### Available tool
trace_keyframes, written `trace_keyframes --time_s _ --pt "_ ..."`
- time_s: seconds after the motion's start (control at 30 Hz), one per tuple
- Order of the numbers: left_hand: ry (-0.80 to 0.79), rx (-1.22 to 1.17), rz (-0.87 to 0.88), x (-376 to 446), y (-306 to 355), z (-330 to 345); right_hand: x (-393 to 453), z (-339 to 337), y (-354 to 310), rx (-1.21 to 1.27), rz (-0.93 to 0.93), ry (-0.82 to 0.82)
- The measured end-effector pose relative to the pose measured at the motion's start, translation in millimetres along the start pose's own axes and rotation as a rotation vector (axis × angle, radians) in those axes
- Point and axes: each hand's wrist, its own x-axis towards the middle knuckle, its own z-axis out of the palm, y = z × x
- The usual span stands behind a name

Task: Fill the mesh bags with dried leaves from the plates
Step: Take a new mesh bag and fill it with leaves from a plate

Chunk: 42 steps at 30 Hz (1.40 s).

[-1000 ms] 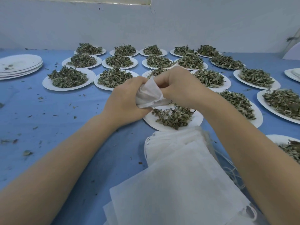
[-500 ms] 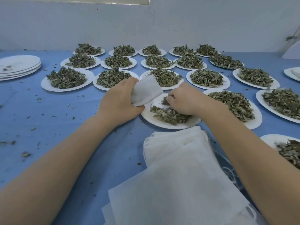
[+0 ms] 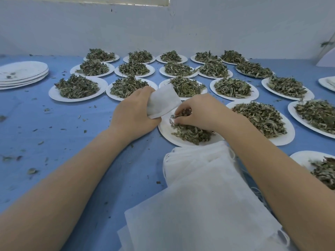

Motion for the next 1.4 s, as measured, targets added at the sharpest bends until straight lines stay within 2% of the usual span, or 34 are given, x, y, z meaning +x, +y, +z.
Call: trace_keyframes --time_s 0.1,0.27,0.53,0.83,0.93,1.03,1.1,1.27,1.4 --pt "-0.008 0.001 -0.008 0 0 0 0 -4 0 0.068 -0.035 0.033" --pt "-0.017 0.020 -0.029 0 0 -2 -6 -30 10 0.249 0.018 0.164" --pt "-0.010 0.067 0.027 -2 1 0 -13 -47 3 0.377 -0.021 0.194" --pt "0.044 0.059 0.054 -3 8 -2 -11 -34 -10 0.506 0.002 0.273" --pt "0.058 0.043 0.054 -3 8 -3 -13 -34 -10 0.547 0.025 0.184" --pt "0.074 0.028 0.044 -3 7 -2 -18 -39 -8 0.703 0.015 0.074" --pt "0.077 0.027 0.039 -2 7 -2 -20 -41 -7 0.734 -0.005 0.057" --pt "0.097 0.034 0.064 -3 9 -3 -19 -37 -13 0.699 -0.051 0.153" --pt "0.096 0.101 0.166 -3 14 -4 -13 -26 -18 0.720 -0.013 0.250"
